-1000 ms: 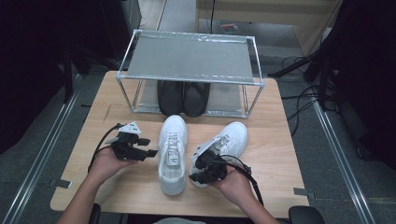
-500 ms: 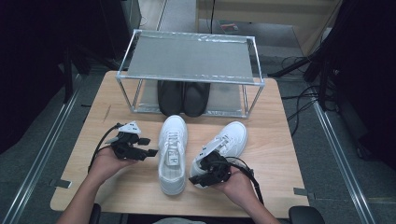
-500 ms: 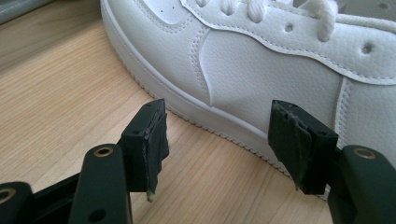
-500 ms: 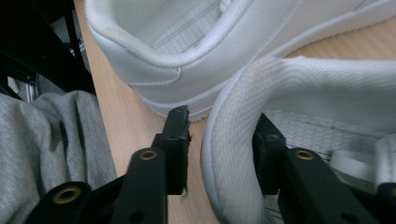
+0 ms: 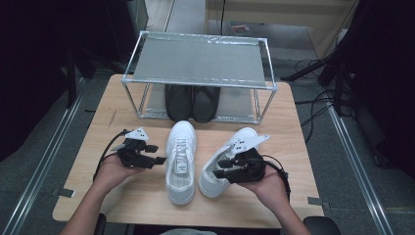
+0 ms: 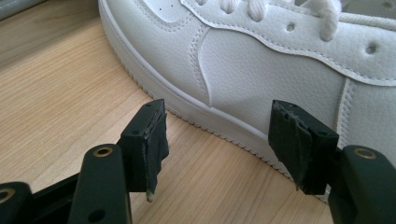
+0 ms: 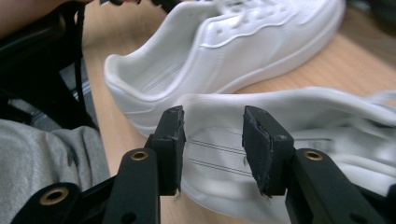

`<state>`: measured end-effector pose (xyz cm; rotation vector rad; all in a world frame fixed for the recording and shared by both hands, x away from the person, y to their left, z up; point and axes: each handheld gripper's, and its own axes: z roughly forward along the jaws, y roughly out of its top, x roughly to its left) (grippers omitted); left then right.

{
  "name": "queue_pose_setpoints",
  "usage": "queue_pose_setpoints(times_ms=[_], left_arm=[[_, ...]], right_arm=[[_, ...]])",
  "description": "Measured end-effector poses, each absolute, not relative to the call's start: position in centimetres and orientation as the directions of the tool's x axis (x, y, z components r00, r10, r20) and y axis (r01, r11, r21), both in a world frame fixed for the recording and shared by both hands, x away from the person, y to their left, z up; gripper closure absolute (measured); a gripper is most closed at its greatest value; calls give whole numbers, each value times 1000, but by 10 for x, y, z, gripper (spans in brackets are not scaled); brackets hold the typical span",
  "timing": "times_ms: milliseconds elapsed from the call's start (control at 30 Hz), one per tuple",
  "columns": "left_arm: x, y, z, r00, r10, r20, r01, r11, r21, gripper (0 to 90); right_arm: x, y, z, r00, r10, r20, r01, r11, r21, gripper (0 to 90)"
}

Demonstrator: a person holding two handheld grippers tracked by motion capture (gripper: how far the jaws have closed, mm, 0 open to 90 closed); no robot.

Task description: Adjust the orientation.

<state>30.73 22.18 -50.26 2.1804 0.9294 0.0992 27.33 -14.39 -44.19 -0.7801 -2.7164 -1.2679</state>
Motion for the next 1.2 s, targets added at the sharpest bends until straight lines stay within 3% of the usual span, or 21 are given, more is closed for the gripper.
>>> queue_pose_setpoints(times_ms=[167,433,633,833,1200], left_arm=[[307,220,-503,738,643,-206,587,-460,667,377],[307,221,-503,734,648,-205,587,-453,671,378],[305,221,-501,738,644,-201,581,-455,675,537],[308,224,-501,704,673,-225,617,-424,663,705],[307,225,-501,690,684,-236,625,-399,671,706]], right_arm=[[283,-168,-439,-840,489,235,486,486,726,631],[297,-198,-442,-789,572,224,520,427,740,749],[309,-219,-449,-735,645,209,564,411,716,900],[325,-235,-464,-680,696,230,615,370,696,900],[342,-236,-486,-646,726,237,663,379,646,900]])
